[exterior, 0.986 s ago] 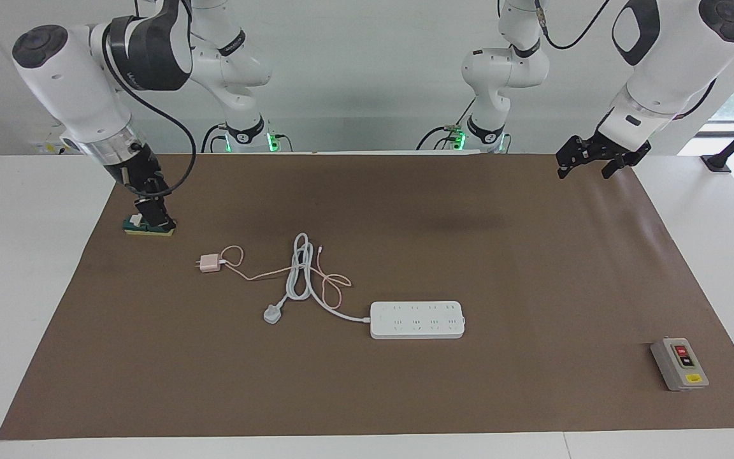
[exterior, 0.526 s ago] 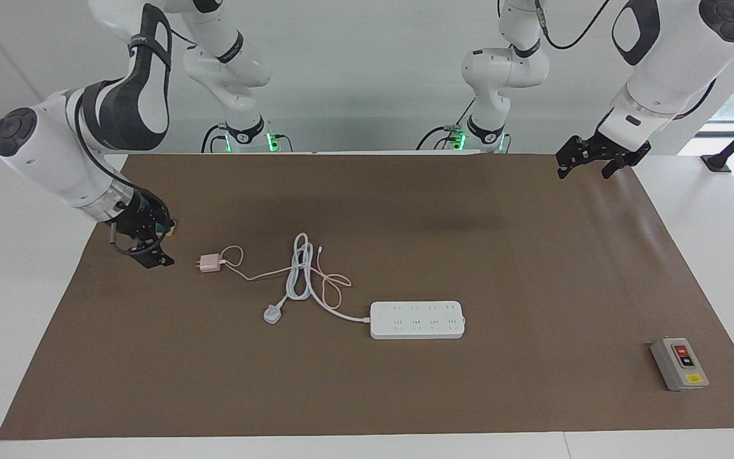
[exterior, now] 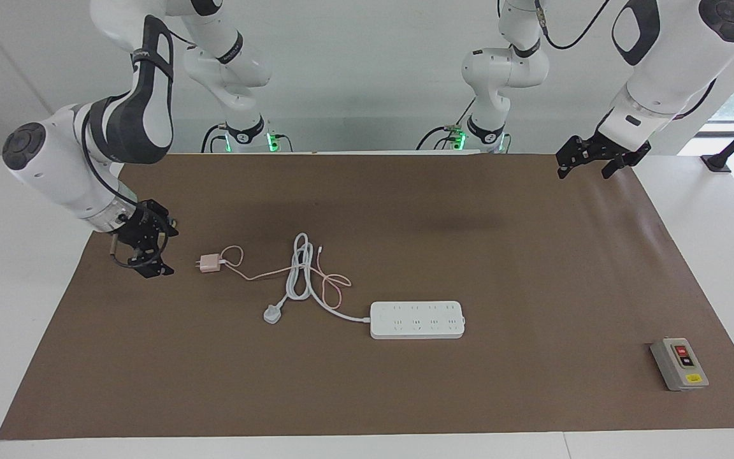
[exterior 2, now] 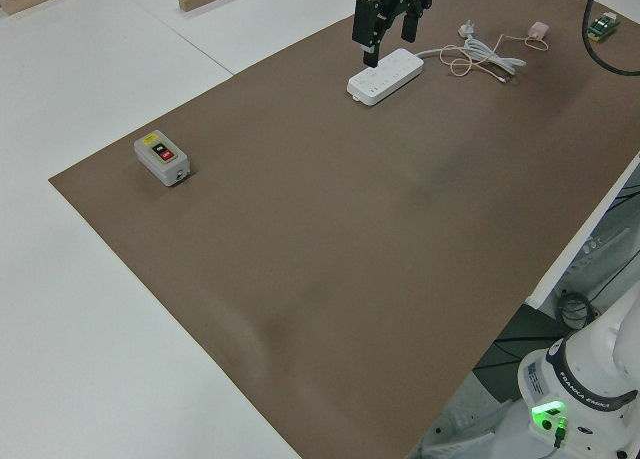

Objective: Plug charger into power strip
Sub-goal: 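Lower the right gripper over the pink connector and close on it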

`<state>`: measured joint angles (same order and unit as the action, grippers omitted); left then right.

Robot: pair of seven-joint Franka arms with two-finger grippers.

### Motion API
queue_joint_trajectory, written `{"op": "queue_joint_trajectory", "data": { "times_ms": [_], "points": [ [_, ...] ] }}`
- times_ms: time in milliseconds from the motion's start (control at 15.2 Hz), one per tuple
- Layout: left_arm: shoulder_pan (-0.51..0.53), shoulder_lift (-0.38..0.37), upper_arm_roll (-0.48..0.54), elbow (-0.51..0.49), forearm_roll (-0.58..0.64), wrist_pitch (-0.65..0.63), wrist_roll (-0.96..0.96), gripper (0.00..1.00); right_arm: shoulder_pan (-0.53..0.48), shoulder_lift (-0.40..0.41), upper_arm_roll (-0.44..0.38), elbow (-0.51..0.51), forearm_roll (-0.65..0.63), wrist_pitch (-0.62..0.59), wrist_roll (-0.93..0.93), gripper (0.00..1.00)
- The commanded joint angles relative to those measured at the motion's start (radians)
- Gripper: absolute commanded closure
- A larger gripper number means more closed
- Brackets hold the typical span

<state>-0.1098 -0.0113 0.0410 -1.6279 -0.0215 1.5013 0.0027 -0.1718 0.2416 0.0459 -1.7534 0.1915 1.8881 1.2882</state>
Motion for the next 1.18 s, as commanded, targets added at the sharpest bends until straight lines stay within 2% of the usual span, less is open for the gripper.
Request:
{"op": "queue_joint_trajectory", "data": {
  "times_ms": [0, 394, 526, 1118],
  "points": [
    [0.001, -0.018, 0.002, -0.013, -0.001, 0.004, 0.003, 0.0, -0.012, -0.06, 0.011, -0.116, 0.058, 0.068, 0.008, 0.0],
    [0.001, -0.018, 0.002, -0.013, -0.001, 0.004, 0.002, 0.0, -0.015, -0.071, 0.011, -0.207, 0.082, 0.114, -0.013, 0.0],
    [0.001, -0.018, 0.002, -0.013, -0.001, 0.004, 0.002, 0.0, -0.015, -0.085, 0.011, -0.264, 0.086, 0.176, -0.026, 0.0],
    [0.001, -0.018, 0.002, -0.013, -0.001, 0.004, 0.003, 0.0, -0.035, -0.045, 0.011, -0.31, 0.135, 0.244, -0.125, 0.0]
  ]
}}
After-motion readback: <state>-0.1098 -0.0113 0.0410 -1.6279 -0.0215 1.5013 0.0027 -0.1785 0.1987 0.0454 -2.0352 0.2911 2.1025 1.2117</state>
